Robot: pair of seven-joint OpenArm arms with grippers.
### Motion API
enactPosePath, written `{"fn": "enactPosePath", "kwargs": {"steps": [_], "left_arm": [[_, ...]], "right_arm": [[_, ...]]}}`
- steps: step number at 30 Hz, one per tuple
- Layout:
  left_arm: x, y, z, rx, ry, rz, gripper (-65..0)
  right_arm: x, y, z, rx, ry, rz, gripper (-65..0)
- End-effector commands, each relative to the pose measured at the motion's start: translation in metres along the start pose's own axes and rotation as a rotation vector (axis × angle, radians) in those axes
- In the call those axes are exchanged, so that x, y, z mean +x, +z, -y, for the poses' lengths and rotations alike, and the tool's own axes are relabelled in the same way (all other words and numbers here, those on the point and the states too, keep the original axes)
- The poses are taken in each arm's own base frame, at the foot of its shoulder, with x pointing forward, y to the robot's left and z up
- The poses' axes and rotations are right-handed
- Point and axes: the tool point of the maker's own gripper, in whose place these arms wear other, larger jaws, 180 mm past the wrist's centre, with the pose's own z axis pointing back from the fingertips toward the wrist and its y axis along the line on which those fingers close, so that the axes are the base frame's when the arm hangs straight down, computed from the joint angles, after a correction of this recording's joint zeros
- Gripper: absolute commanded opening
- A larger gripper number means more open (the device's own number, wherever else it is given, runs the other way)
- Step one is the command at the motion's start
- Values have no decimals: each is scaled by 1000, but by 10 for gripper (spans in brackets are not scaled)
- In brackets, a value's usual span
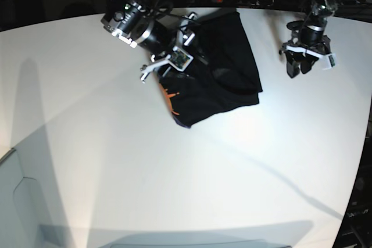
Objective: Fold the T-shirt properly
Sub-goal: 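Press the right gripper on the folded bundle and adjust its edge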
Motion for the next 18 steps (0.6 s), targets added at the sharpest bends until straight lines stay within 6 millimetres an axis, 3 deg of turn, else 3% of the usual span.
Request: {"fn": "enactPosePath", "kwargs": {"steps": [1, 10, 14, 18], "left_arm": [[14, 1, 3, -16, -9, 44, -370], [15, 2, 6, -21, -6, 51, -370], [13, 1, 5, -18, -1, 46, -370], [13, 1, 5, -19, -2, 48, -370]], "right_arm": [[24, 4, -1, -2, -6, 90, -362], [27, 9, -30, 59, -28, 106, -366], [38, 12, -52, 109, -53, 178, -366], [28, 6, -59, 134, -68, 156, -363]]}}
